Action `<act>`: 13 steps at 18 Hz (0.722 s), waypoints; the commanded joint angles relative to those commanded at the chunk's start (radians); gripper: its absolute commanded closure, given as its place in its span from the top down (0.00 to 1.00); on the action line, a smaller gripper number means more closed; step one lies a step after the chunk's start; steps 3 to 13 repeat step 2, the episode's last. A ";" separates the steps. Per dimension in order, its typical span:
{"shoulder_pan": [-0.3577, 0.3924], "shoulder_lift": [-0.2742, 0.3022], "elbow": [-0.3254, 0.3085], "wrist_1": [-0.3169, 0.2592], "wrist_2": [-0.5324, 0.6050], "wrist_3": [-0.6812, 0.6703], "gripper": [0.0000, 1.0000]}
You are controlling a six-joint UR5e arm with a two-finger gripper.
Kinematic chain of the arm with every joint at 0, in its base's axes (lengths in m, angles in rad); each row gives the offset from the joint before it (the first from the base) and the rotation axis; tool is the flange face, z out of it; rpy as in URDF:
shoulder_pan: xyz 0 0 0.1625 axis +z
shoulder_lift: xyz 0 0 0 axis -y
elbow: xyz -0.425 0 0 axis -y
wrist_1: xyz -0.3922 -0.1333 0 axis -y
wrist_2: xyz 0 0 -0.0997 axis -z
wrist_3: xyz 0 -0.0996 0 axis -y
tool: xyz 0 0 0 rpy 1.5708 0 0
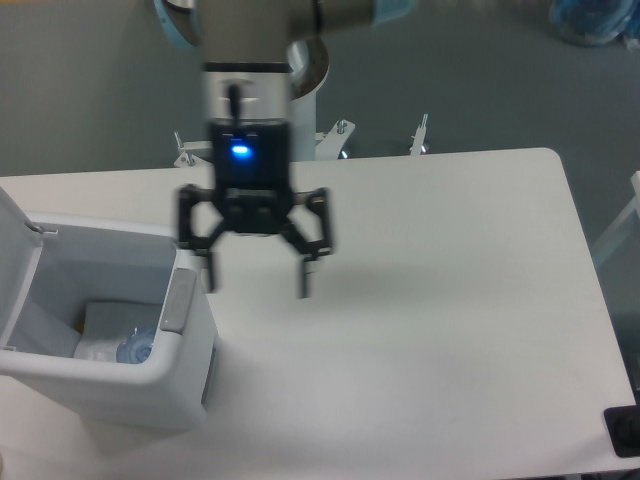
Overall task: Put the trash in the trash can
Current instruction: 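Open the gripper to drop the bottle and raise it away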
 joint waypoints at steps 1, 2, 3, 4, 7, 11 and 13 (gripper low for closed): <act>0.011 0.000 0.003 -0.018 0.009 0.031 1.00; 0.014 0.000 0.003 -0.028 0.015 0.052 1.00; 0.014 0.000 0.003 -0.028 0.015 0.052 1.00; 0.014 0.000 0.003 -0.028 0.015 0.052 1.00; 0.014 0.000 0.003 -0.028 0.015 0.052 1.00; 0.014 0.000 0.003 -0.028 0.015 0.052 1.00; 0.014 0.000 0.003 -0.028 0.015 0.052 1.00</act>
